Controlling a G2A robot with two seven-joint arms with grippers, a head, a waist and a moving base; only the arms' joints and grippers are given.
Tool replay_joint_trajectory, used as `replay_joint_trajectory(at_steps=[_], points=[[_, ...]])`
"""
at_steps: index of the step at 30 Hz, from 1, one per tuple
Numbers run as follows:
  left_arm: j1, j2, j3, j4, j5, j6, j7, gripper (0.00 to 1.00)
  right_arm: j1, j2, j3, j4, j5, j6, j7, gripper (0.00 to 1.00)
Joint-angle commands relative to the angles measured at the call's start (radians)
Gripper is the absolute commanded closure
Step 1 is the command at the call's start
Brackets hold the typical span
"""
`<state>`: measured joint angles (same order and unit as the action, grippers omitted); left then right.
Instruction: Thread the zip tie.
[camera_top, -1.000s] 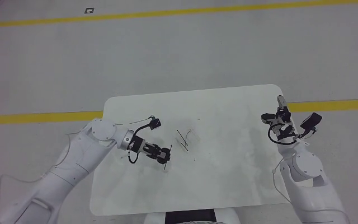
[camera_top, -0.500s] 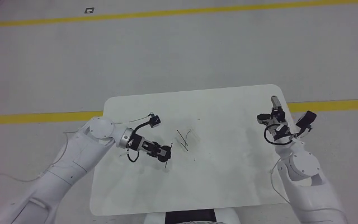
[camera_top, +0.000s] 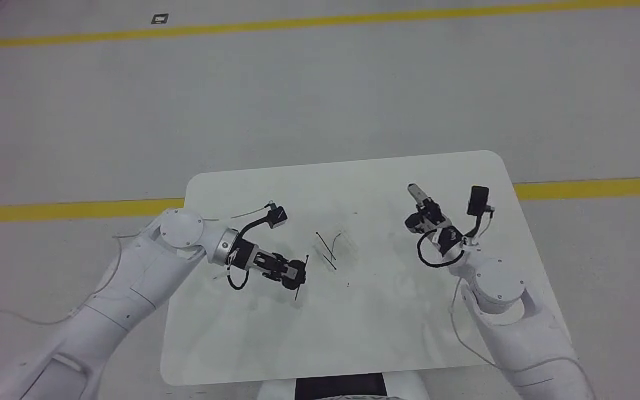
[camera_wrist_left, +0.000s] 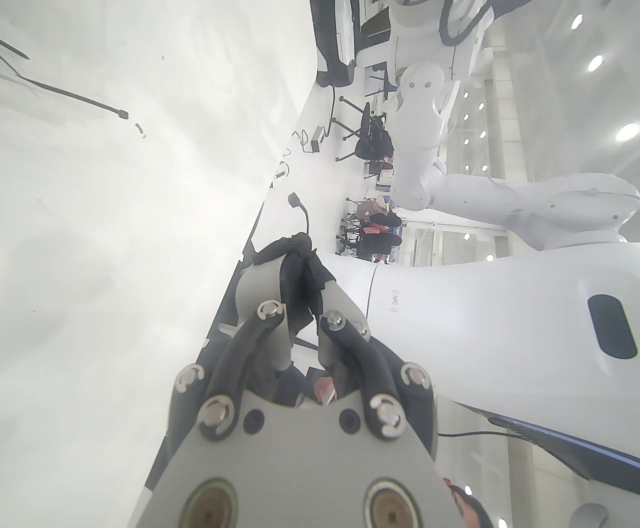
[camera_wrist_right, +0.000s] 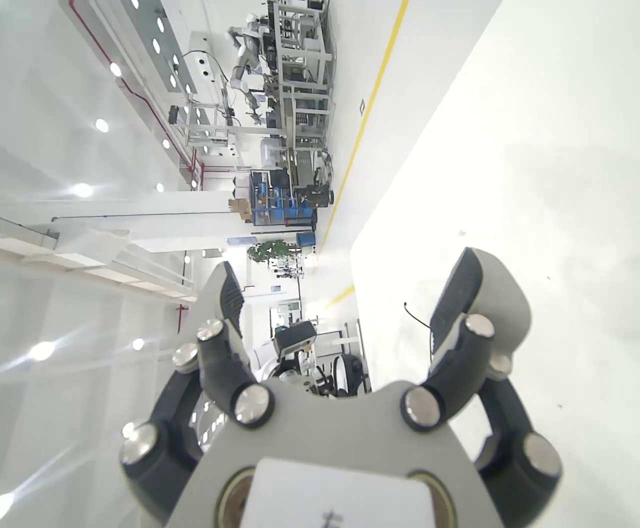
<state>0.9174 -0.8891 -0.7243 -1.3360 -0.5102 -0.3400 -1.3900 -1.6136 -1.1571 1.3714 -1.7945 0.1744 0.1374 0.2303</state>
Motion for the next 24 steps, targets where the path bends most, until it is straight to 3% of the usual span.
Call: replay_joint_trajectory(at_steps=[1,6,11,14,22,24], points=[[0.000,0.000,0.000,0.000,0.000,0.000,0.000,1.00,0.000,0.000,0.001,0.000,0.001,0.000,-0.001,0.00],[0.010,-0.001,0.006,-0.009,0.000,0.002,0.016,1.00,0.000,0.000,0.001,0.000,0.001,0.000,-0.001,0.00],[0.009,0.000,0.040,-0.036,-0.043,0.000,0.000,1.00,0.038,-0.003,-0.033,0.020,0.052,-0.014,0.125,0.00],[-0.003,0.009,0.079,-0.050,-0.071,0.000,0.000,1.00,0.084,-0.005,-0.073,0.048,0.053,-0.009,0.206,0.00],[-0.054,0.027,0.153,-0.024,-0.126,0.000,0.000,1.00,0.196,-0.011,-0.168,0.145,0.035,0.005,0.387,0.00],[-0.068,0.031,0.163,-0.014,-0.120,0.000,0.000,1.00,0.196,-0.011,-0.168,0.145,0.035,0.005,0.387,0.00]])
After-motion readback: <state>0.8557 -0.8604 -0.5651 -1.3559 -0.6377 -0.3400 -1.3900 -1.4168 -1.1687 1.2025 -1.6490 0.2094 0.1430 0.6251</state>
